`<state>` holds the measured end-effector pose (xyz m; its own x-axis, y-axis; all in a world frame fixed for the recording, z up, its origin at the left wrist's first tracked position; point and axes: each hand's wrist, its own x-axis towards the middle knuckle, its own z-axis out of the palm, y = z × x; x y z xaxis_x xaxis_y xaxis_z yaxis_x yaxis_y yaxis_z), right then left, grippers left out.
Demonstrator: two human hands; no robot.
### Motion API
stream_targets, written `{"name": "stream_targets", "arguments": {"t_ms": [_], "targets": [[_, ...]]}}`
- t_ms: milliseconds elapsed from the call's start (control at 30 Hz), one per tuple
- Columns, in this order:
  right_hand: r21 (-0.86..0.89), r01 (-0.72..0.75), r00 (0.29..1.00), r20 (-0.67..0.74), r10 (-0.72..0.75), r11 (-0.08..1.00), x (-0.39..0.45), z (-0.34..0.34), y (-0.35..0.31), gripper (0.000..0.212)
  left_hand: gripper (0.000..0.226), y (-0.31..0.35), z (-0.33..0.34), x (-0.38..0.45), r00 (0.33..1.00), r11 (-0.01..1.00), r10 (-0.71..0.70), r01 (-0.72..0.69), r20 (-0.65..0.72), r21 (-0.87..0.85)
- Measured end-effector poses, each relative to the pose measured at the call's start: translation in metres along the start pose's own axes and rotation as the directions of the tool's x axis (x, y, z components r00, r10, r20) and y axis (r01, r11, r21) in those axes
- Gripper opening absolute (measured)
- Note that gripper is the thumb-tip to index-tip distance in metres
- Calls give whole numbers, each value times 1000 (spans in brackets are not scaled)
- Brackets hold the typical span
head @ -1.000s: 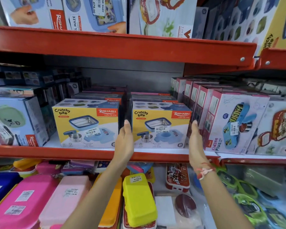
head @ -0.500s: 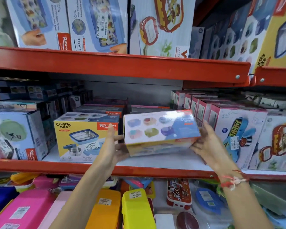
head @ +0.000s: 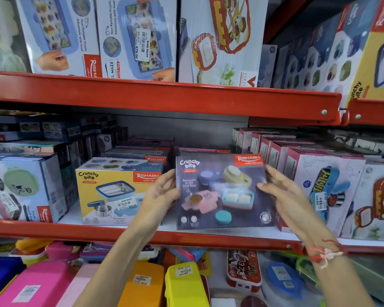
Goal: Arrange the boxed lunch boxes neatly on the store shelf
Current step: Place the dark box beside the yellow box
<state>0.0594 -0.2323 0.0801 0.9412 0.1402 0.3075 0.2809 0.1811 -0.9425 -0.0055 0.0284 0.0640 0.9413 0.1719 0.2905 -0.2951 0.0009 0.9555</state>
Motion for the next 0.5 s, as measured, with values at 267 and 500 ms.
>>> {"name": "stream_targets", "arguments": {"t_ms": [267, 500], "targets": [[-205, 161, 980, -87, -182, 966, -5, 8, 56, 73, 69, -42, 15, 10, 987, 986, 112, -95, -116, 138], [-303, 200, 961, -122, -247, 932, -5, 15, 75, 74, 74, -57, 16, 14, 983, 959, 144, -110, -113, 261]]}}
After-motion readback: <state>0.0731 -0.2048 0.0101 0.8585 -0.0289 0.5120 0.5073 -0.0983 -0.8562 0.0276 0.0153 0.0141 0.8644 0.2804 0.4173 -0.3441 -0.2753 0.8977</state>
